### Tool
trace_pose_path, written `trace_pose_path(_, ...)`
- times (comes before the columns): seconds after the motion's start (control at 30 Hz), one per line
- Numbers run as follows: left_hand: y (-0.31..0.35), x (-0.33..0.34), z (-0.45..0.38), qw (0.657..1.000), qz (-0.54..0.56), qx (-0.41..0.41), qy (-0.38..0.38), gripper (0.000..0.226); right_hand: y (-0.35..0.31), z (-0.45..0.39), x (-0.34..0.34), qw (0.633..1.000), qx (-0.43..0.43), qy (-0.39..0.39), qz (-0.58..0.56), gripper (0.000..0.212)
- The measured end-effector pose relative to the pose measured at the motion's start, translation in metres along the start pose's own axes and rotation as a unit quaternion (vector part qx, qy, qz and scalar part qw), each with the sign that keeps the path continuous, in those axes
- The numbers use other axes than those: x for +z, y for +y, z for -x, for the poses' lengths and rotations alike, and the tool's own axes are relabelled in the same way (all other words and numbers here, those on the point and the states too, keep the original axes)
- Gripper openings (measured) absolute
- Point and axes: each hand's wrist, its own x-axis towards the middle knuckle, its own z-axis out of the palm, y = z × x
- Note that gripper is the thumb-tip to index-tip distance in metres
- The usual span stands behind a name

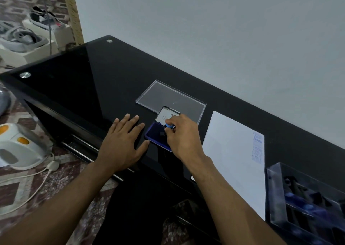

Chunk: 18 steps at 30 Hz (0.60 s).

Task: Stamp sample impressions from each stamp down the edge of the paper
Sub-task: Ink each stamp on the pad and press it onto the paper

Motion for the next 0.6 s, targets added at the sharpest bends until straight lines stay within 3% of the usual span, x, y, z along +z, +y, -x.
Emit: trace_pose_path(0.6, -0.0009, 0.0043, 0.0001, 1.0, -0.013, 0.002, 0.008, 0.074, 0.0026, -0.0036, -0.0028, 1.0, -0.005, -0.013, 0.004, 0.022)
